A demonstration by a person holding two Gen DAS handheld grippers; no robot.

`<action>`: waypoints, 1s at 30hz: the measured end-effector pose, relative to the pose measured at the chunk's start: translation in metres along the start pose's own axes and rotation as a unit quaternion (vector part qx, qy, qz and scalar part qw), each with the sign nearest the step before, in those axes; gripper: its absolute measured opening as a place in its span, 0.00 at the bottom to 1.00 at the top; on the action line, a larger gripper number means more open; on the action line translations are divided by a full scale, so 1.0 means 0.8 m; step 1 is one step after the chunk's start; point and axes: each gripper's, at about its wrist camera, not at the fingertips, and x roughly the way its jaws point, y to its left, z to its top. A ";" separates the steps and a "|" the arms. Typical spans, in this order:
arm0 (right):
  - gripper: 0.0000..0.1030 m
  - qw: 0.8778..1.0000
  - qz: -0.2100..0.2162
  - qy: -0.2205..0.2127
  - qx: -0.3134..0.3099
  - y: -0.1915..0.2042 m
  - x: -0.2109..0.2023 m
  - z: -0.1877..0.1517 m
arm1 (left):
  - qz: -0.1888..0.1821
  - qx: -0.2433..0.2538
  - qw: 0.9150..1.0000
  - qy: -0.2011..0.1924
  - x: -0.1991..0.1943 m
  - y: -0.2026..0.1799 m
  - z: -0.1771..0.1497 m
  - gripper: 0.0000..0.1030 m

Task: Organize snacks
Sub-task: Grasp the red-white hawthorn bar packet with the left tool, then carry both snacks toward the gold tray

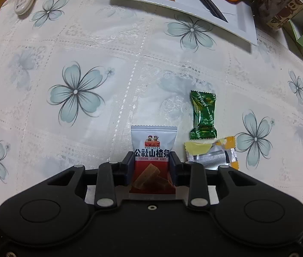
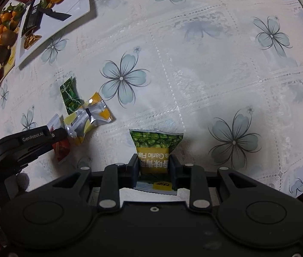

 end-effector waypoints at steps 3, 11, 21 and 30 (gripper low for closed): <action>0.29 1.000 0.008 -0.009 -0.005 -0.003 -0.005 0.000 | -0.001 0.004 1.000 0.001 -0.024 0.003 -0.013 0.40; 0.29 0.996 0.047 -0.058 -0.048 -0.011 -0.035 -0.020 | -0.023 0.025 0.999 0.009 -0.099 0.024 -0.084 0.40; 0.29 0.979 0.128 -0.114 -0.113 -0.016 -0.075 -0.166 | -0.015 0.035 0.999 0.006 -0.139 0.090 -0.187 0.40; 0.29 0.984 0.087 -0.032 -0.151 0.002 -0.039 -0.302 | -0.004 0.028 0.998 0.055 -0.124 0.137 -0.249 0.41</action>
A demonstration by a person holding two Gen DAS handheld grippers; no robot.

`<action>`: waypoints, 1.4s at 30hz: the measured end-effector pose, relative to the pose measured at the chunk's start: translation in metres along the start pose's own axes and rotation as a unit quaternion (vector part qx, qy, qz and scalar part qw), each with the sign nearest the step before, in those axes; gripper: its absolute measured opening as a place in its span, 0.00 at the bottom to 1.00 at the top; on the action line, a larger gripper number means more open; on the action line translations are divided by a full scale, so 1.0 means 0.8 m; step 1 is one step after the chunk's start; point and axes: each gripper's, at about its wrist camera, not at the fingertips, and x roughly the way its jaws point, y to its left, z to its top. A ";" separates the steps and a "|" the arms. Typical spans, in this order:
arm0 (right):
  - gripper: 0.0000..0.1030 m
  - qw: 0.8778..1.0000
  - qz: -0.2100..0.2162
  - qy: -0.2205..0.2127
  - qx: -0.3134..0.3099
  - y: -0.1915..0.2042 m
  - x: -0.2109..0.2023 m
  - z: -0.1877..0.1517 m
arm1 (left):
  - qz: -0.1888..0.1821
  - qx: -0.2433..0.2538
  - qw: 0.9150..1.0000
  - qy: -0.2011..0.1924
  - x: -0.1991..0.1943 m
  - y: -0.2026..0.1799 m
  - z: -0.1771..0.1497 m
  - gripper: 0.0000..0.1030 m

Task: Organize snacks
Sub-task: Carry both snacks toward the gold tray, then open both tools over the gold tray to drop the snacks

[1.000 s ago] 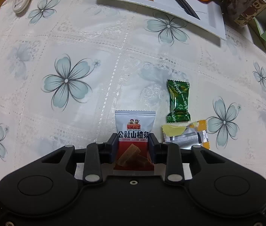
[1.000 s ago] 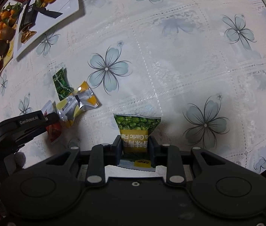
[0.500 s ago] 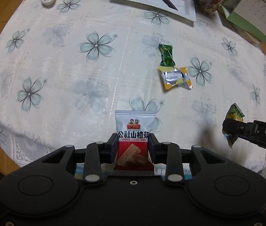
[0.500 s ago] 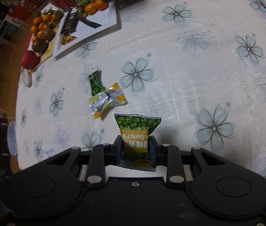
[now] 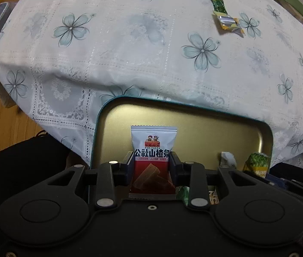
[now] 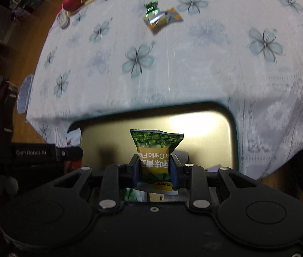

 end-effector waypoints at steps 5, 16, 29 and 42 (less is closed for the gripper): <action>0.29 0.997 -0.046 0.026 -0.052 0.043 0.009 -0.038 | -0.006 -0.006 1.000 0.012 0.003 0.009 -0.010 0.41; 0.47 0.996 -0.031 -0.042 -0.066 0.101 -0.057 -0.031 | -0.023 -0.023 0.999 -0.042 -0.047 0.020 -0.007 0.42; 0.46 0.996 -0.063 -0.008 -0.063 0.084 -0.034 -0.040 | -0.034 -0.045 0.998 0.000 -0.022 0.019 -0.035 0.42; 0.45 0.989 -0.122 0.072 -0.036 0.016 0.020 -0.051 | -0.020 -0.027 0.999 -0.029 0.016 -0.020 -0.076 0.42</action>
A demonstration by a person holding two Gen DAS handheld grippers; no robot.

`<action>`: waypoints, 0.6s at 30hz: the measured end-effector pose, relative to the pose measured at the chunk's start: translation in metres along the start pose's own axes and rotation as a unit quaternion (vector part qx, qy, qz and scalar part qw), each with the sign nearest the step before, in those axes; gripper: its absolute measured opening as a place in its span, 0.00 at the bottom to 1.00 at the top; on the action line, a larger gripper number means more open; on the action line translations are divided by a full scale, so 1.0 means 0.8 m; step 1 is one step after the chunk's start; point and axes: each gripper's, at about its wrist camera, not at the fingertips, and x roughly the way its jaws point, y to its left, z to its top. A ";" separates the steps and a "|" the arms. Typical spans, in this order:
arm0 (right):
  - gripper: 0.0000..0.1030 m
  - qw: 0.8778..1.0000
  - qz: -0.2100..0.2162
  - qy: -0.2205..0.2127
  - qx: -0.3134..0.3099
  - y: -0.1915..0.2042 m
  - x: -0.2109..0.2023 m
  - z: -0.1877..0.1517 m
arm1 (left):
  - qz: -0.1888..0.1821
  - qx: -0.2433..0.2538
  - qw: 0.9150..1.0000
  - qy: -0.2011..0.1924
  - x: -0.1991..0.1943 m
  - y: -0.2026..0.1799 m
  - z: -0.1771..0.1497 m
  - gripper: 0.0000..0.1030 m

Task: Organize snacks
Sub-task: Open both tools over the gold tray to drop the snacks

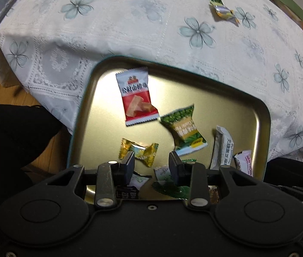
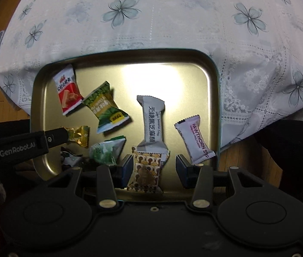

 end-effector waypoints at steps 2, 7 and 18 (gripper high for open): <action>0.45 1.000 -0.002 0.015 0.003 -0.008 0.007 0.004 | -0.007 0.011 1.000 0.017 0.008 -0.005 0.001 0.42; 0.45 0.999 -0.008 0.022 0.032 -0.031 0.010 0.029 | -0.002 0.032 0.999 0.029 0.013 -0.016 0.017 0.42; 0.45 0.996 -0.008 0.003 0.090 -0.072 -0.002 0.125 | 0.006 0.025 1.000 -0.001 -0.010 -0.007 0.116 0.42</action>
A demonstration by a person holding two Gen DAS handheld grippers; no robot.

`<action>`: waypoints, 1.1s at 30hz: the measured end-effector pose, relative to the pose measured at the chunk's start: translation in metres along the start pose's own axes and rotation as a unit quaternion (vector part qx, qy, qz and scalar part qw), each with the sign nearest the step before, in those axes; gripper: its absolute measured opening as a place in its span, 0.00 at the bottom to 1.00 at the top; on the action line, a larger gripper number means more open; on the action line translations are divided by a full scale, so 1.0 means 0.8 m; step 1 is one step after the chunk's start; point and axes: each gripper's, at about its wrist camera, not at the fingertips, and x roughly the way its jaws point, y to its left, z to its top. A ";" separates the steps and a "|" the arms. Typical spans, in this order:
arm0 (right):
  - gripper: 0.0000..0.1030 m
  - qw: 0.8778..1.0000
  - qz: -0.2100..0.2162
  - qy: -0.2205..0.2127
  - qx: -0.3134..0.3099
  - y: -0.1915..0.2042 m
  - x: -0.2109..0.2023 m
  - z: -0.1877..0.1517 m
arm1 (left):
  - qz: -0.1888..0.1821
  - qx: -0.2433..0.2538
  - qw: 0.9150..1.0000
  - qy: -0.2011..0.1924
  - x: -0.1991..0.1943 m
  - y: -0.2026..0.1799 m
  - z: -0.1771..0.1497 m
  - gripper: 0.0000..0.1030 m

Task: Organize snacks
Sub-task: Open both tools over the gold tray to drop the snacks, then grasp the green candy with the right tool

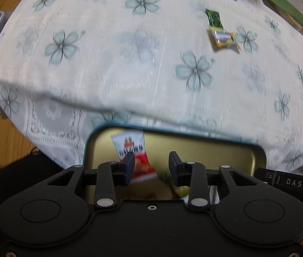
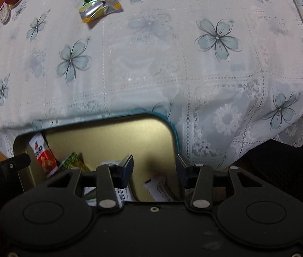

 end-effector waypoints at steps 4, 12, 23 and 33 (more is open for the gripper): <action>0.45 1.000 0.009 0.001 0.018 -0.002 0.004 0.040 | 0.009 -0.007 1.000 -0.018 0.001 0.000 0.043 0.42; 0.45 0.999 0.015 -0.005 0.048 0.004 0.013 0.113 | 0.023 -0.004 0.999 -0.046 0.027 -0.021 0.117 0.42; 0.45 0.995 0.030 -0.076 0.049 0.060 0.008 0.200 | 0.047 0.011 0.998 -0.040 0.062 -0.017 0.167 0.43; 0.45 0.992 0.014 -0.124 0.006 0.147 0.033 0.275 | 0.038 -0.021 0.998 -0.037 0.057 0.004 0.180 0.43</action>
